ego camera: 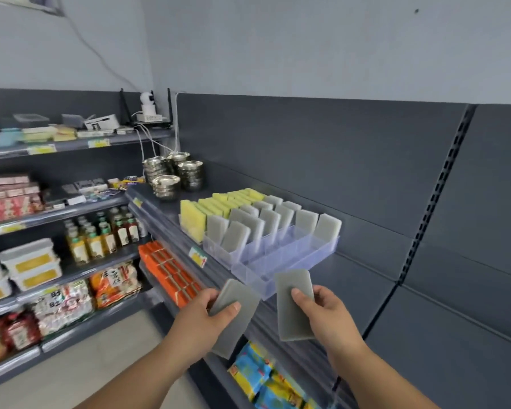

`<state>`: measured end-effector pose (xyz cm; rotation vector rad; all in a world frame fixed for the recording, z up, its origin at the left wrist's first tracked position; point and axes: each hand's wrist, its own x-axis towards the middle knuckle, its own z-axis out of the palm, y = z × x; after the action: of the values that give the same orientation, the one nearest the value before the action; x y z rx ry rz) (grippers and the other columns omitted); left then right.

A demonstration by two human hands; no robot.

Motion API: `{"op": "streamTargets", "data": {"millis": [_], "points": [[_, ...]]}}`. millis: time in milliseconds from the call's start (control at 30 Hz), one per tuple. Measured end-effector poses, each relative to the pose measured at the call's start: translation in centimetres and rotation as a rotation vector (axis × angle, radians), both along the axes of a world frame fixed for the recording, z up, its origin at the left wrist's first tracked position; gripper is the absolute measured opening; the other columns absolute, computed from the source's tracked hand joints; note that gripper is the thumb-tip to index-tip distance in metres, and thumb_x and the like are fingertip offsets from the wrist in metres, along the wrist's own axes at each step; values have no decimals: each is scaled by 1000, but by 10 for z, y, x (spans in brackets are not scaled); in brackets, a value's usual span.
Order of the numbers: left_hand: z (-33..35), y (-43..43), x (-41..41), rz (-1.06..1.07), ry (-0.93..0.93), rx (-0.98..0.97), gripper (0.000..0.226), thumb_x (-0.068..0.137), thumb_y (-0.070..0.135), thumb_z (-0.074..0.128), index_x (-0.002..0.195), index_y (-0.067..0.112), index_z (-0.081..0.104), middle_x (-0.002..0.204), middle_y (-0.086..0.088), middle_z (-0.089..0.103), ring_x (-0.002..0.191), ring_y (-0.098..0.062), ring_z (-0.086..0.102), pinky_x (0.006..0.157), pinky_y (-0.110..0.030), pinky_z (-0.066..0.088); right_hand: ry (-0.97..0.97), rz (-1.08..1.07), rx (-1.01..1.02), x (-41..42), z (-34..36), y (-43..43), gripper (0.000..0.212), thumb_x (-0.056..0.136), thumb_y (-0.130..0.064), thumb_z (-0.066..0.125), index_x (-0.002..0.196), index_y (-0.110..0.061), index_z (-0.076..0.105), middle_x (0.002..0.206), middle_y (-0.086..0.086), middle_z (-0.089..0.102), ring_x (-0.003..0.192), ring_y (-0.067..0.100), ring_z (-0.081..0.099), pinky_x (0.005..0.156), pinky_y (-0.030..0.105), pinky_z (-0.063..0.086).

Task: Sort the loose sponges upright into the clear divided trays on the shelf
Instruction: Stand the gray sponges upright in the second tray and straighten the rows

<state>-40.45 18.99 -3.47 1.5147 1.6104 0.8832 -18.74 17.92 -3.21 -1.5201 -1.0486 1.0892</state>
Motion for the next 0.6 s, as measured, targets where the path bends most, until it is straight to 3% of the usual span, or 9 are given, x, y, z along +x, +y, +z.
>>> {"op": "streamTargets", "data": {"millis": [100,167,267,367,467,600], "points": [[11,44,17,-60,-2,50,20,83,42,67,97,29,60,94,7,65,87,-8,61,71,-29,52,-103,-10,26,19,8,33,13,80,-33,74,89,-25,68,89,-1,71,85,18,65,73,36,52],[18,70,26,-100,13,90,25,82,42,68,102,29,59,97,9,63,86,-5,60,65,-23,48,-184,-47,33,30,10,55,14,77,-30,77,88,-28,68,86,-4,70,81,15,65,71,35,52],[23,114,37,-138,102,182,38,77,45,71,108,30,55,106,10,52,91,-5,56,71,-22,47,-331,-113,0,43,7,85,27,74,-39,76,99,-31,68,96,-6,66,82,13,64,62,29,49],[32,165,50,-199,173,261,37,72,50,72,101,33,55,102,11,47,86,-6,54,74,-28,52,-452,-205,-16,55,7,113,35,72,-44,73,104,-35,62,103,-9,62,85,11,61,56,22,42],[39,217,69,-294,173,301,39,69,47,74,100,35,53,103,9,53,86,-7,57,70,-27,50,-482,-319,0,63,13,139,33,77,-37,72,103,-35,52,90,-16,60,79,8,60,57,24,44],[47,282,94,-479,195,326,38,64,47,69,94,34,48,101,8,59,89,-14,60,78,-37,52,-440,-484,25,64,19,172,37,84,-27,69,107,-28,41,86,-22,49,73,1,51,53,20,41]]}}
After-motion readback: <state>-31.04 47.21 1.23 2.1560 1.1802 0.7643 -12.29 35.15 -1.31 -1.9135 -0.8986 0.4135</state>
